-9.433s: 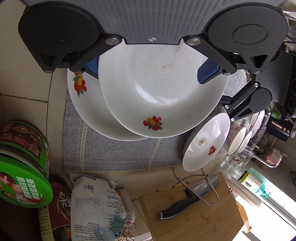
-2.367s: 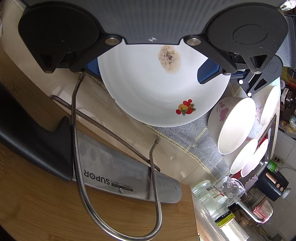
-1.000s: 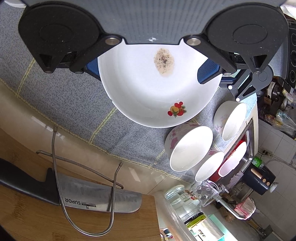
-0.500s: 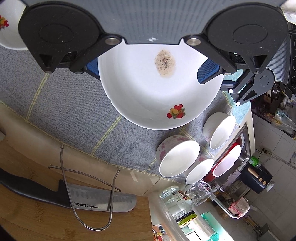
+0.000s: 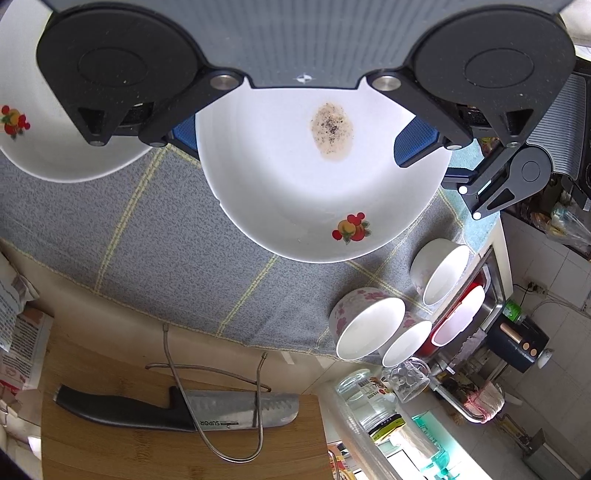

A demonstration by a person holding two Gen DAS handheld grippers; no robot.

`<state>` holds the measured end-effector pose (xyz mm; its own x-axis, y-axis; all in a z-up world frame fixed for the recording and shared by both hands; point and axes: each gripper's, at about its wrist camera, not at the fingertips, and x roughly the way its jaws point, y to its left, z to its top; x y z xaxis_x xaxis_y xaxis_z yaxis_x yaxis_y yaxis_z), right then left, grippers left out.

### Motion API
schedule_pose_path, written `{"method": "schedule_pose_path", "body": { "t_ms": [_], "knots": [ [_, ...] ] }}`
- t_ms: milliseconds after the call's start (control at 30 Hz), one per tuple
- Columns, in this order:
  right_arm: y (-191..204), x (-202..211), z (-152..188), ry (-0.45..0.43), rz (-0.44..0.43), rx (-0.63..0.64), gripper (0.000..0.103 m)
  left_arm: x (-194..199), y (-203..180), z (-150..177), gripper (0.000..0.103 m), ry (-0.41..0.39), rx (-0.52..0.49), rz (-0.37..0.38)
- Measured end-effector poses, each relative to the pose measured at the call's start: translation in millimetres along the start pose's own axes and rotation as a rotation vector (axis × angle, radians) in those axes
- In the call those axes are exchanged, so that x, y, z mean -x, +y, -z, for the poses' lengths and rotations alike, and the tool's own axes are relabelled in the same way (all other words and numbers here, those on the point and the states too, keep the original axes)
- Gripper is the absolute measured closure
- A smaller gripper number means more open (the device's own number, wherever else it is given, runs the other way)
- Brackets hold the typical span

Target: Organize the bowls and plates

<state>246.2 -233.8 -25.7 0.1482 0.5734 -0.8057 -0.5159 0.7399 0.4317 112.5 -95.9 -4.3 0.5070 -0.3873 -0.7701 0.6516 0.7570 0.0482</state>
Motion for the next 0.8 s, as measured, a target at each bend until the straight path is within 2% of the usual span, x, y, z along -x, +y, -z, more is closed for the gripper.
{"method": "schedule_pose_path", "body": {
  "t_ms": [800],
  "knots": [
    [-64.8, 64.9, 66.2, -0.11, 0.111, -0.188, 0.0, -44.9, -36.0, -47.8, 0.001, -0.008, -0.184, 0.165]
  ]
}}
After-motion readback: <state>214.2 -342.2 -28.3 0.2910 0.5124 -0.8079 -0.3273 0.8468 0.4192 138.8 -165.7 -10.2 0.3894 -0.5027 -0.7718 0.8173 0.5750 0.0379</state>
